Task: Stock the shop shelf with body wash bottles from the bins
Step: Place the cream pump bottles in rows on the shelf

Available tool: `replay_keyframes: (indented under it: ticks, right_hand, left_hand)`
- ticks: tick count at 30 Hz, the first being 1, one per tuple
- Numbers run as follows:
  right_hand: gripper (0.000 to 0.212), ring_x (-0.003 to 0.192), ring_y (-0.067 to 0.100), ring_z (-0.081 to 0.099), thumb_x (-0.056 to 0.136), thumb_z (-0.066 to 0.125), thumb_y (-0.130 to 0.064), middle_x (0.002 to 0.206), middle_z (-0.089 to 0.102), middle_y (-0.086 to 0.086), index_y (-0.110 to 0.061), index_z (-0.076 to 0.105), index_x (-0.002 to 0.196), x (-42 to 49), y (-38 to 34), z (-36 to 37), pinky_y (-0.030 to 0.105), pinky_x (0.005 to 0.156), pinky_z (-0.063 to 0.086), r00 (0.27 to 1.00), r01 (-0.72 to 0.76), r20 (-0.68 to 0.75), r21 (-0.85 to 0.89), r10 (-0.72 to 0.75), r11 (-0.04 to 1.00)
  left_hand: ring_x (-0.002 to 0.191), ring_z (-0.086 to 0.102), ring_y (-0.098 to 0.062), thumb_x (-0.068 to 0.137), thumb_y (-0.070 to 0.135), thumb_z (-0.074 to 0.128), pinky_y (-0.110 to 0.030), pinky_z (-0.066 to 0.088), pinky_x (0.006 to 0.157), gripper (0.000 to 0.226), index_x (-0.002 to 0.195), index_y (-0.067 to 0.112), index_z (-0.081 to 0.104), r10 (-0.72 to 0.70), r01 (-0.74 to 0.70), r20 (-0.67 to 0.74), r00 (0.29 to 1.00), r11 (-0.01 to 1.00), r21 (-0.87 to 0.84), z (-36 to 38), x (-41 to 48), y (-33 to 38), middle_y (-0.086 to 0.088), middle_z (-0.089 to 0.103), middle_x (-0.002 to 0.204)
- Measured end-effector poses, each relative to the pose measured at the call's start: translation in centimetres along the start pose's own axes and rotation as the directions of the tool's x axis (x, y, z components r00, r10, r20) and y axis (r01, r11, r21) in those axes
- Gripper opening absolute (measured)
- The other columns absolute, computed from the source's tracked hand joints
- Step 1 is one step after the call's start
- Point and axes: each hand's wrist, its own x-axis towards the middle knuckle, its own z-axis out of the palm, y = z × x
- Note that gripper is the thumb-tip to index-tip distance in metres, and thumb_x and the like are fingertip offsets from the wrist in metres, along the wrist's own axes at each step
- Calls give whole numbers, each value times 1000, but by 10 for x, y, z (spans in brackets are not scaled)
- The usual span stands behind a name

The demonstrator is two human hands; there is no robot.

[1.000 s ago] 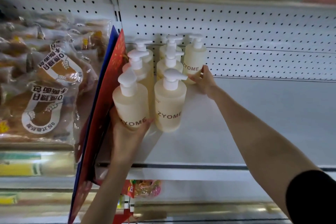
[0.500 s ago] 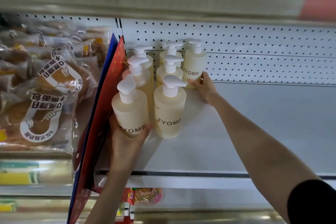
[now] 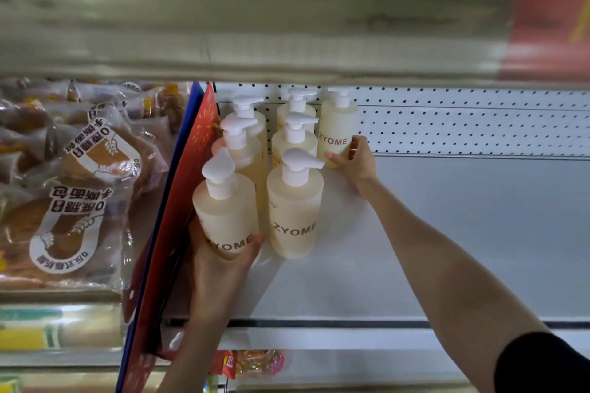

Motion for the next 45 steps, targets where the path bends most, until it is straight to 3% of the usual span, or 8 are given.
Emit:
replay_keyframes:
  ticks: [7,12,17,26,30,34,37,45]
  right_hand:
    - [59,106,15,54,83,72,-26,124,57,-1,-14,44,133,-3,-1,-3,32,96,44,997,9,73,20,-11,1000]
    - [44,103,15,57,85,70,-25,114,60,-6,-18,51,124,-4,0,-5,31,93,45,993,26,116,18,-28,999]
    - [39,84,3,54,86,68,-24,105,61,-8,-17,53,121,-3,0,-7,19,76,41,990,46,133,-6,-45,999]
    - [27,74,6,46,86,67,-33,83,53,-7,-19,45,84,-12,-6,-11,18,61,35,991,-53,126,-21,55,998]
    - [36,75,14,40,84,63,-43,80,45,5,-16,40,86,-47,-8,-23,28,60,31,986,-111,124,26,107,993]
    - [18,91,5,47,93,57,-36,94,45,-23,-33,45,106,-121,-12,-52,21,83,34,981,-94,179,73,79,993]
    - [50,121,8,47,94,57,-17,130,49,-4,-11,40,141,-197,-12,-86,16,95,38,973,-92,229,246,34,965]
    - [37,110,7,62,93,57,-8,120,64,-1,-16,54,129,-359,64,-161,19,98,46,966,-177,239,348,96,921]
  left_hand:
    - [112,52,-14,63,17,86,-27,41,87,88,137,20,38,7,-7,-8,1000,1000,-2,1,2,1,2,53,126]
    - [107,55,-14,40,57,75,-25,41,84,105,132,21,40,8,-8,-33,999,1000,-6,1,1,3,3,55,122]
    - [106,55,-16,59,16,91,-27,40,85,83,123,28,39,-5,5,-33,999,1000,-2,2,2,1,0,56,120]
    - [114,55,-17,47,51,83,-33,44,93,101,133,24,39,26,-24,-35,999,998,64,0,1,2,-1,56,128]
    - [121,50,-14,69,15,83,-27,41,98,85,138,14,35,35,-30,-39,999,994,109,-2,-5,5,-2,51,134]
    - [105,55,2,83,3,70,-4,43,81,69,141,17,35,-53,63,-121,991,995,78,-10,-44,20,-1,51,132]
    - [122,47,-12,76,30,74,-14,34,99,81,142,10,33,115,-87,-130,985,975,205,-12,-93,21,-5,45,139]
    - [107,55,-15,82,33,70,-24,48,92,54,126,12,47,77,-95,140,987,987,127,38,-242,-27,5,50,115]
